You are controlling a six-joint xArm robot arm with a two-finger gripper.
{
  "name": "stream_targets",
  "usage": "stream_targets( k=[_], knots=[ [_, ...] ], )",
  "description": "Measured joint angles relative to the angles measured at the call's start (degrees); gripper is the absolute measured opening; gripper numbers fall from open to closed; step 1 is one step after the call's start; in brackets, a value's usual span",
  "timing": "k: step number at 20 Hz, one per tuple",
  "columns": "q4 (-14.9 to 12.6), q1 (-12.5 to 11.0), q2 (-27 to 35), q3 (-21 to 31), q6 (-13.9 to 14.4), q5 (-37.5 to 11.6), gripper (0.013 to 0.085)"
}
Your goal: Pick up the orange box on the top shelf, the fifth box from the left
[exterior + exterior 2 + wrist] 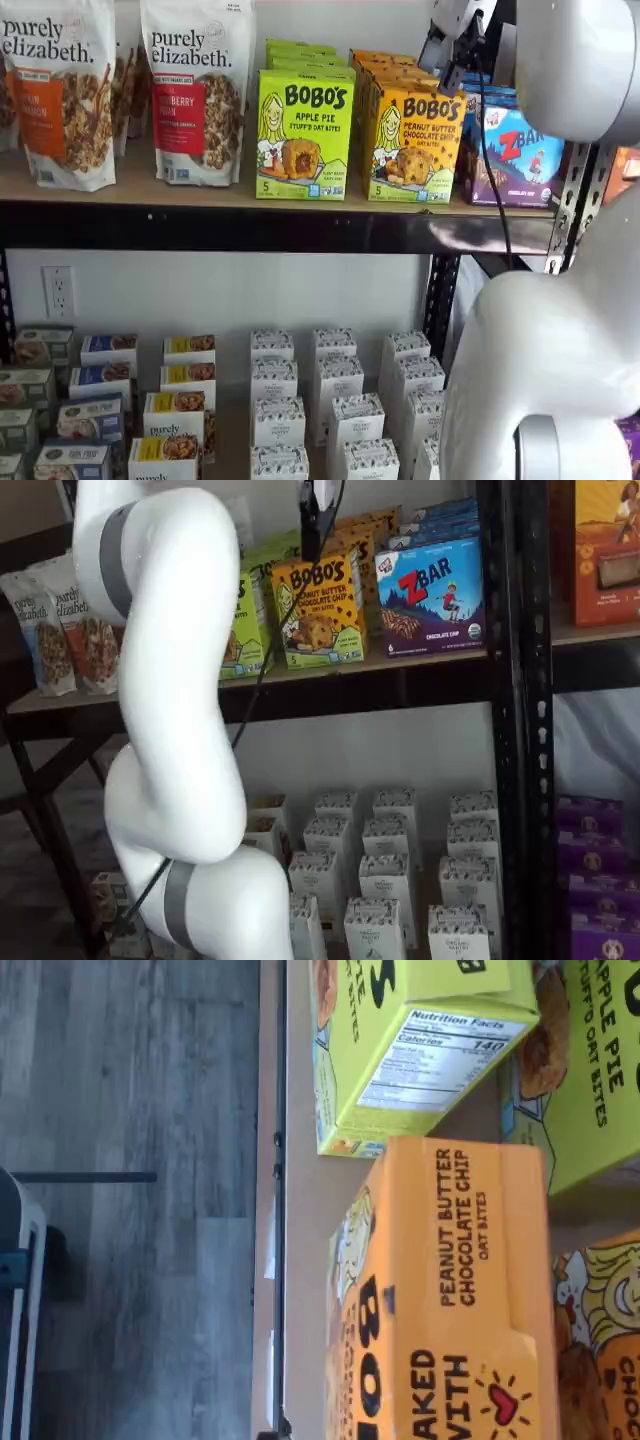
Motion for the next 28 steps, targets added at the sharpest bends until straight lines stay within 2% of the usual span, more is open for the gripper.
stream_targets(
  k=[5, 13, 20, 28],
  knots=[
    [-0.09, -0.44, 0.41, -0.40, -0.46, 0.33, 0.0850],
    [-5.11, -0.23, -0.98, 2.69, -2.28, -4.40, 0.0850],
    [-6.43, -0.99, -1.30, 4.89, -3.73, -7.13, 0.0850],
    [-8.98, 1.00, -1.54, 6.92, -2.62, -9.16, 0.0850]
  ],
)
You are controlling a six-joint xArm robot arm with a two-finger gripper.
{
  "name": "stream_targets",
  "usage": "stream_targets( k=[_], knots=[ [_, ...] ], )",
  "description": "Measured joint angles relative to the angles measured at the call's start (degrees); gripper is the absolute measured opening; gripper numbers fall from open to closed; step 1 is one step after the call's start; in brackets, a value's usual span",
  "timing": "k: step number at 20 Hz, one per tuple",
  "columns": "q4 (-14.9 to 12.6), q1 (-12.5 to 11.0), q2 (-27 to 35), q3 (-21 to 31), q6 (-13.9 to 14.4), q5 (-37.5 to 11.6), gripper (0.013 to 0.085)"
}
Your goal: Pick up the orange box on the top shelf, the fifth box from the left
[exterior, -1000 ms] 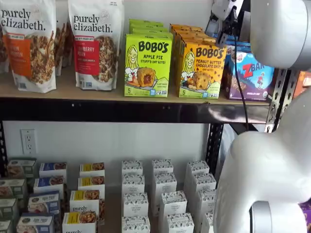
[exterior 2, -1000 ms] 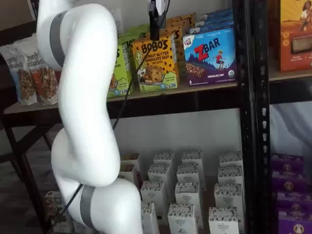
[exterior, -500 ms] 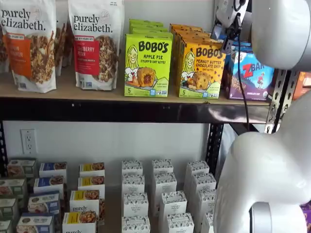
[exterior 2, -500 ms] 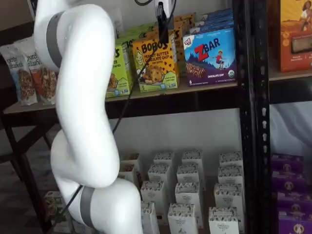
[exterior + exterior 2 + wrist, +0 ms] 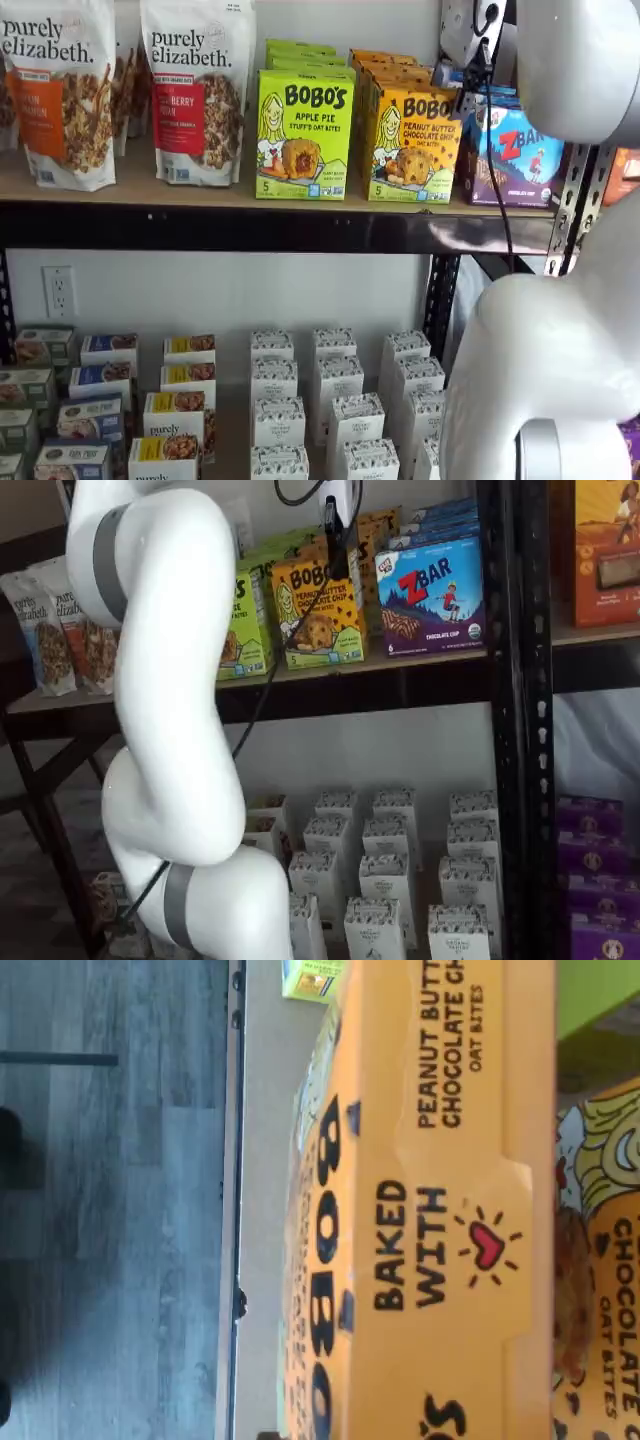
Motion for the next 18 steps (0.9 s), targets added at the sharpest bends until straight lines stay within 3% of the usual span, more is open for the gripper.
stream_targets(
  k=[6, 18],
  knots=[
    [-1.99, 1.29, 0.33, 0.24, 0.92, 0.92, 0.0850],
    [-3.40, 2.78, 0.13, 1.28, 2.17, 1.60, 0.0850]
  ],
)
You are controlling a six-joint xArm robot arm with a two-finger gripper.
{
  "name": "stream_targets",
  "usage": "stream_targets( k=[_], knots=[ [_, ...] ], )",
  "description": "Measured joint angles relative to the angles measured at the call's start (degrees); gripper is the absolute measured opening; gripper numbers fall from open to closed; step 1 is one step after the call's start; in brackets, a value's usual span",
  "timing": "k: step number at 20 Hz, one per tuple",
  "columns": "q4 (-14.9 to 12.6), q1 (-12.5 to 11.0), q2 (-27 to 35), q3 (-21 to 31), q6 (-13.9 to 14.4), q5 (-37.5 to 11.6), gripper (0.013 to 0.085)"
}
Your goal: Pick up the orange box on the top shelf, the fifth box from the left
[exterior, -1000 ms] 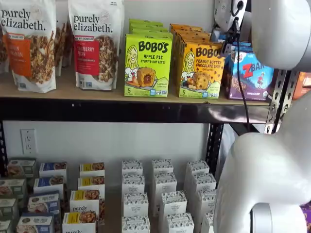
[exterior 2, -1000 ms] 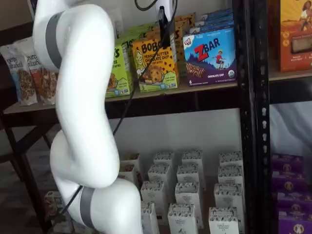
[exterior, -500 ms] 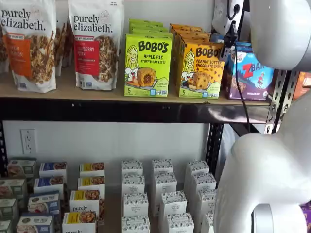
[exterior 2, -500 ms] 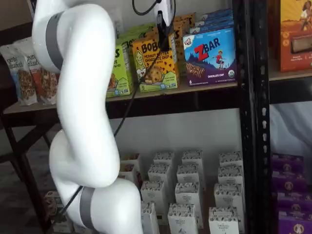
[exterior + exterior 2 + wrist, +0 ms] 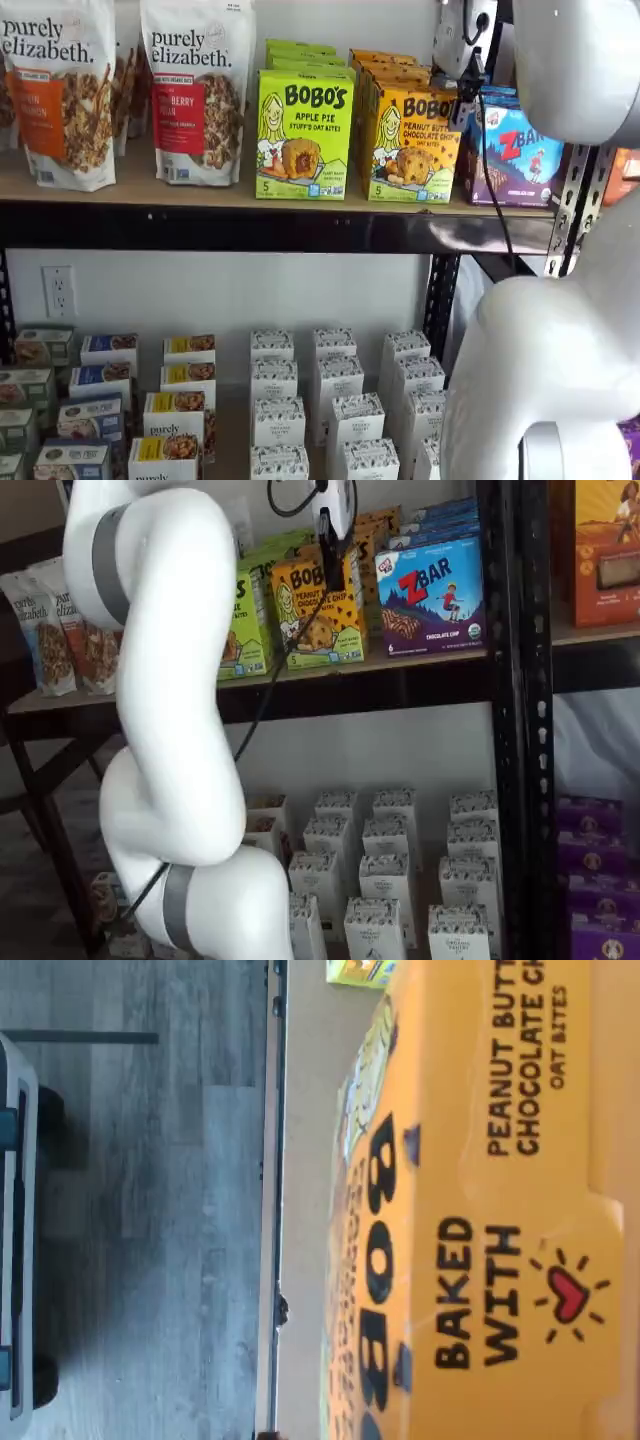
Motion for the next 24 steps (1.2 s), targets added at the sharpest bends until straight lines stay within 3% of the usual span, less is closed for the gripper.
stream_targets(
  k=[6, 17, 24],
  knots=[
    [-0.14, 0.27, 0.16, -0.16, 0.27, 0.82, 0.0850],
    [0.99, 0.33, 0.31, -0.31, 0.55, 1.47, 0.0570],
    [0.76, 0.63, 0.79, -0.99, 0.84, 2.52, 0.0570]
  ],
)
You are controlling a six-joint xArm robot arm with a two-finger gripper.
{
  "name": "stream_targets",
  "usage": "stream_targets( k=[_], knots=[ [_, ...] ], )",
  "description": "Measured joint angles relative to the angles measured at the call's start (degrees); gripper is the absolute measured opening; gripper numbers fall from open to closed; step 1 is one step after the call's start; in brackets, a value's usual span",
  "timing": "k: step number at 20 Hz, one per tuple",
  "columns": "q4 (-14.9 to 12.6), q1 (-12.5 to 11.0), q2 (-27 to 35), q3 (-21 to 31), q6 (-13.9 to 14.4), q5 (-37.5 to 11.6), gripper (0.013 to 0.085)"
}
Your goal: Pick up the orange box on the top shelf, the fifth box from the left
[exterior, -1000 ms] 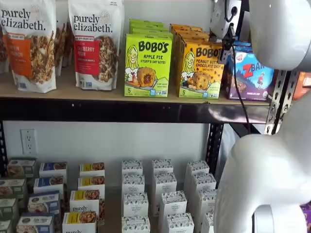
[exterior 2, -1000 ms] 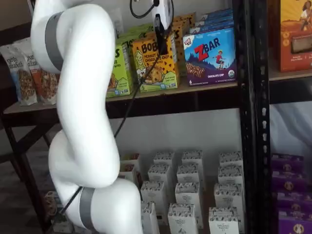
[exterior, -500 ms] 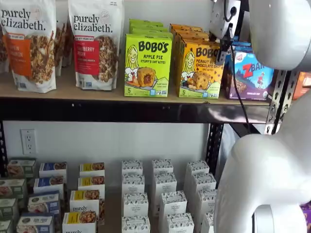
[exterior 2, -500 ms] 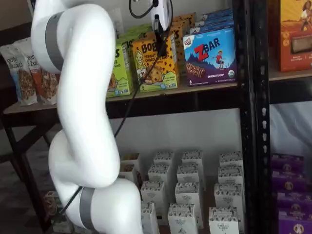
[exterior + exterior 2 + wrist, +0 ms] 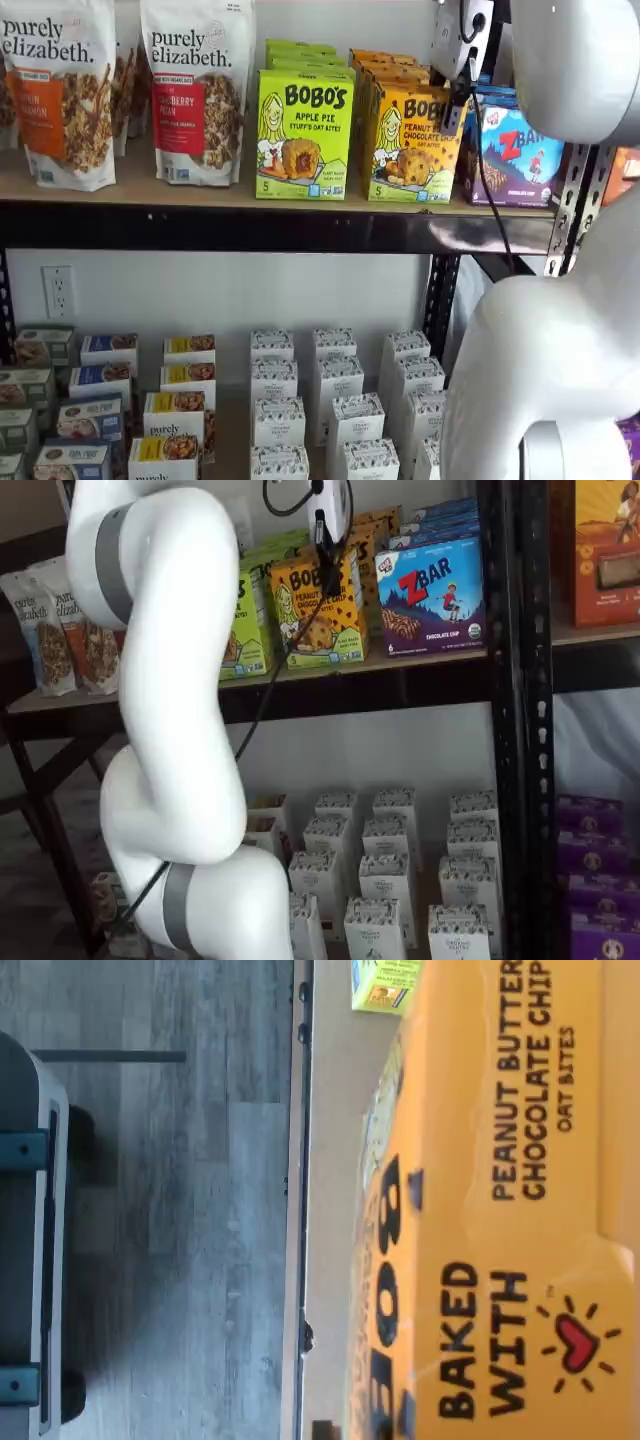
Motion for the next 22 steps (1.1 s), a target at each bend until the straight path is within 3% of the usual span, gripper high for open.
stream_targets(
  k=[22],
  knots=[
    [0.80, -0.15, -0.47, 0.47, -0.02, -0.77, 0.0570]
  ],
)
